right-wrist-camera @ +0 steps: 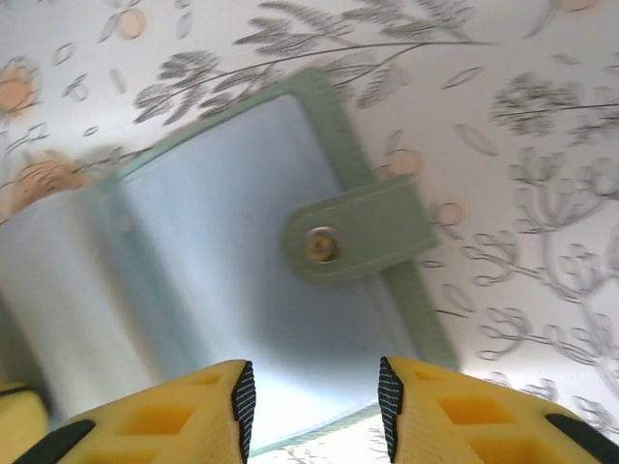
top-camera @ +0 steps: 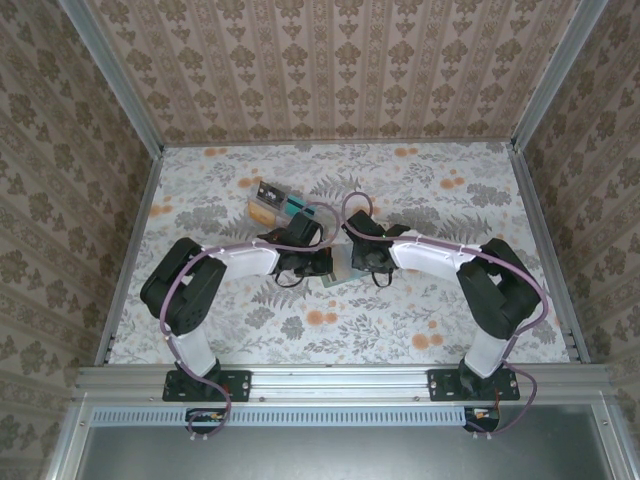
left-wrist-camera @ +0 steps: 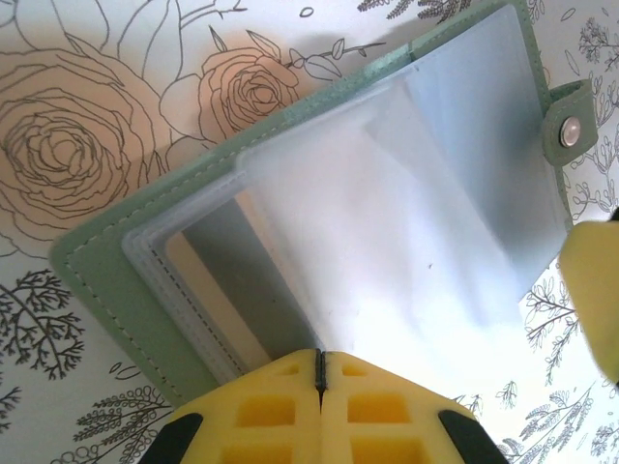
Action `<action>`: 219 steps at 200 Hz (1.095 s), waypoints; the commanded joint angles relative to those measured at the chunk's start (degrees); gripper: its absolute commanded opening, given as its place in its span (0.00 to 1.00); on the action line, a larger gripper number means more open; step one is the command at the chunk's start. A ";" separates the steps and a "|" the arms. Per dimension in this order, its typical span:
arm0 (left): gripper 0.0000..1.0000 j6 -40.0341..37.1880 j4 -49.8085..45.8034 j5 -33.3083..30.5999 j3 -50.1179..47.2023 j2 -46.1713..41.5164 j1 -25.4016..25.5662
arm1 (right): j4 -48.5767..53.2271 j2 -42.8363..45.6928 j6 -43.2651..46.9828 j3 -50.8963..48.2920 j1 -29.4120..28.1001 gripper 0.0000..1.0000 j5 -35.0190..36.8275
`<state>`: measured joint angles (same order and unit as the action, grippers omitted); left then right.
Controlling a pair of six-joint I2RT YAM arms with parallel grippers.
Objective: Take the credit cards out of the card holder
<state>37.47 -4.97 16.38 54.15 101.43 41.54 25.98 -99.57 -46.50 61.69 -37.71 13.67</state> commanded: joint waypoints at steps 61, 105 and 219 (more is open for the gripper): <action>0.09 -4.91 -5.83 -0.48 3.85 2.06 0.21 | -4.72 8.49 2.66 -4.46 2.47 0.53 -3.87; 0.07 -4.69 -4.37 1.25 3.77 3.95 0.20 | -7.06 5.97 14.54 -3.07 2.83 0.57 -15.43; 0.25 -3.91 -8.56 3.86 7.94 -2.67 -1.40 | -4.32 9.55 15.27 -5.20 6.19 0.57 -15.30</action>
<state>31.42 -10.70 20.43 62.24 105.75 42.02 17.28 -91.09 -34.30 53.71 -29.54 -3.05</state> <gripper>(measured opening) 0.188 0.569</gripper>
